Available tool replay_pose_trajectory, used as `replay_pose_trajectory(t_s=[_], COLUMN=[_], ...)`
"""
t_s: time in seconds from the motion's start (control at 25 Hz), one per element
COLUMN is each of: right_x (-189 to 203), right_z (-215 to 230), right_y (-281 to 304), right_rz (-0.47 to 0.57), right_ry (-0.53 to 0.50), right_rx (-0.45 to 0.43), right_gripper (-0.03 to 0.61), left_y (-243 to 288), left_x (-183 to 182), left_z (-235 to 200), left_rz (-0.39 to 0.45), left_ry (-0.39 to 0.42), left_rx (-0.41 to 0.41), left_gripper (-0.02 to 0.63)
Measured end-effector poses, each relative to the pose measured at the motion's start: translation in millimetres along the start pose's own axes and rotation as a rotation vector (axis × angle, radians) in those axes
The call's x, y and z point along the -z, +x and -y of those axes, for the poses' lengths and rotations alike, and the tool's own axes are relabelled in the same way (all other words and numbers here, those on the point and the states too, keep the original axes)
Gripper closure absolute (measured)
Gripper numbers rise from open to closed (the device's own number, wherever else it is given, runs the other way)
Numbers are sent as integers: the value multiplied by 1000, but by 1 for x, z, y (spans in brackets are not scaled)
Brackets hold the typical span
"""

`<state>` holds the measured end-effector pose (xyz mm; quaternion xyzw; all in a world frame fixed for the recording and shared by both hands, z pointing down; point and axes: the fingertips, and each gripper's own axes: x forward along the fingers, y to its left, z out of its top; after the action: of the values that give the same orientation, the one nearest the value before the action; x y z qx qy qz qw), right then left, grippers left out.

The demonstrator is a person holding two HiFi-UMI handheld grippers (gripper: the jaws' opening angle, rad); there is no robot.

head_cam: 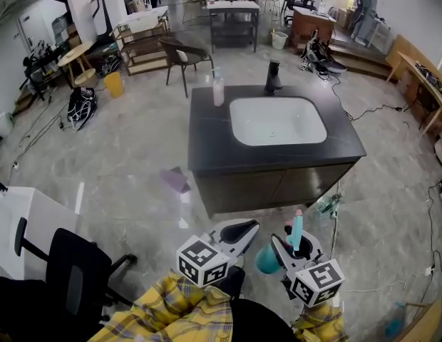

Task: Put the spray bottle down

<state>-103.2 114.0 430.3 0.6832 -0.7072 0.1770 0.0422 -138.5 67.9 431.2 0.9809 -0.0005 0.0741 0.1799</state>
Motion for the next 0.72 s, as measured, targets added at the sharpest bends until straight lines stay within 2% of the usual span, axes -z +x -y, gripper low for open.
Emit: replay_pose_trajectory(t_s=[0.72], right_x=[-39], right_z=[96], right_y=[89], right_rz=[-15], right_ry=[9], right_rx=[39], right_gripper=[425], left_y=[101], left_x=[-35], left_z=[-93], left_rz=[-32], left_ry=[-33], left_rx=[69], left_gripper=[586])
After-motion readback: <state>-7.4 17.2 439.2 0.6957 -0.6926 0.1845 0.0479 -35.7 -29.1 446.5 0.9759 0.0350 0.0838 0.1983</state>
